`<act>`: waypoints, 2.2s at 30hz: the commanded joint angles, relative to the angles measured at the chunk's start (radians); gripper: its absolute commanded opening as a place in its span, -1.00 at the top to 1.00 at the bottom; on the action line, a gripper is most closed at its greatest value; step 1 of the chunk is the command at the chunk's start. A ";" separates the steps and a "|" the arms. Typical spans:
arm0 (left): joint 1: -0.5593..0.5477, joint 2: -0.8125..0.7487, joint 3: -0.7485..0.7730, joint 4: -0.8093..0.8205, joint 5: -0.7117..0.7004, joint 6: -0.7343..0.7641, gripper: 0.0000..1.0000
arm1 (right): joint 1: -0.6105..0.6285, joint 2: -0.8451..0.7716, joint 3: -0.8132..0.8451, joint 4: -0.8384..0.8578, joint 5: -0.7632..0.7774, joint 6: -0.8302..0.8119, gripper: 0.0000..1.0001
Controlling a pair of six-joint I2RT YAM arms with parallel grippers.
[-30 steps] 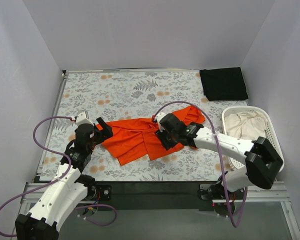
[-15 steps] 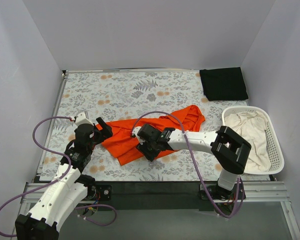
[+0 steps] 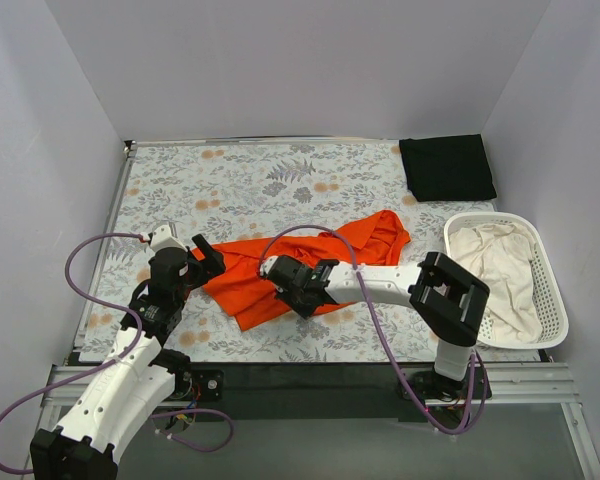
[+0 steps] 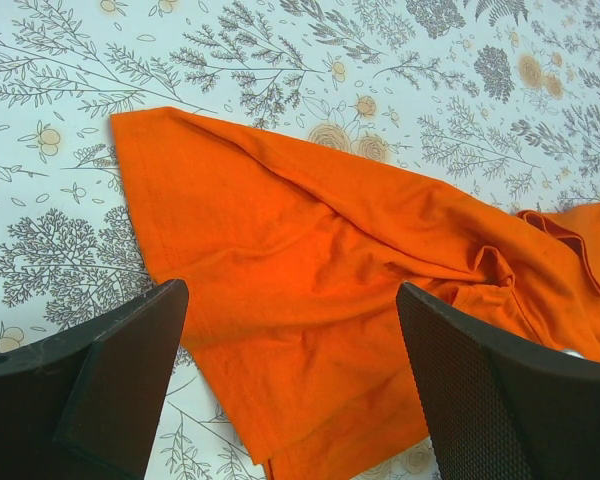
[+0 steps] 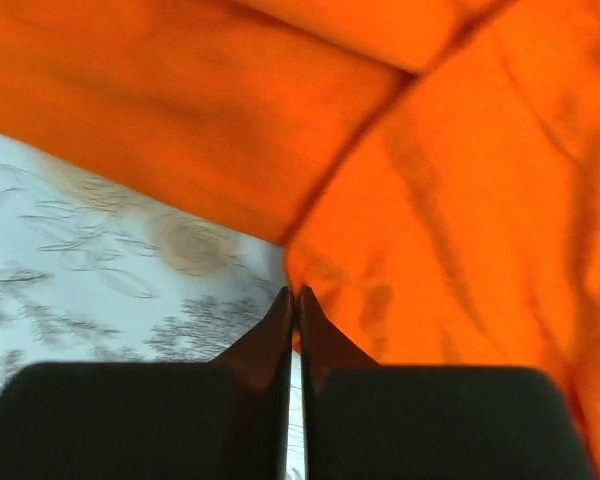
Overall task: Fold and stack the t-shirts
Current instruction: Flatten the tshirt out
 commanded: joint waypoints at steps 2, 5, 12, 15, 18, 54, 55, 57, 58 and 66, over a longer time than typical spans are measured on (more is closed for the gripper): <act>-0.002 -0.004 0.034 -0.006 -0.012 -0.011 -0.57 | -0.003 -0.041 -0.014 -0.098 0.203 -0.005 0.97; -0.002 0.009 0.036 -0.009 -0.021 -0.018 -0.57 | -0.027 -0.138 -0.024 -0.122 0.264 -0.010 0.97; -0.002 0.111 0.074 -0.012 -0.040 -0.111 -0.55 | -0.122 -0.440 -0.016 -0.138 0.375 -0.080 0.97; -0.002 0.186 0.102 -0.011 -0.072 -0.156 -0.50 | -0.175 -0.526 -0.036 -0.136 0.396 -0.103 0.97; -0.002 0.274 0.140 -0.011 -0.112 -0.200 -0.46 | -0.225 -0.587 -0.073 -0.136 0.395 -0.111 0.97; 0.157 1.066 0.603 -0.216 -0.242 -0.220 -0.11 | -0.314 -0.788 -0.238 -0.039 0.295 -0.153 0.97; 0.160 1.078 0.614 -0.218 -0.239 -0.217 -0.11 | -0.314 -0.791 -0.240 -0.036 0.293 -0.153 0.97; 0.160 1.101 0.632 -0.224 -0.239 -0.216 -0.11 | -0.314 -0.794 -0.243 -0.032 0.290 -0.154 0.97; 0.162 1.107 0.635 -0.227 -0.239 -0.214 -0.12 | -0.314 -0.796 -0.245 -0.030 0.290 -0.154 0.97; 0.171 1.164 0.649 -0.235 -0.235 -0.203 -0.12 | -0.316 -0.808 -0.251 -0.030 0.309 -0.163 0.97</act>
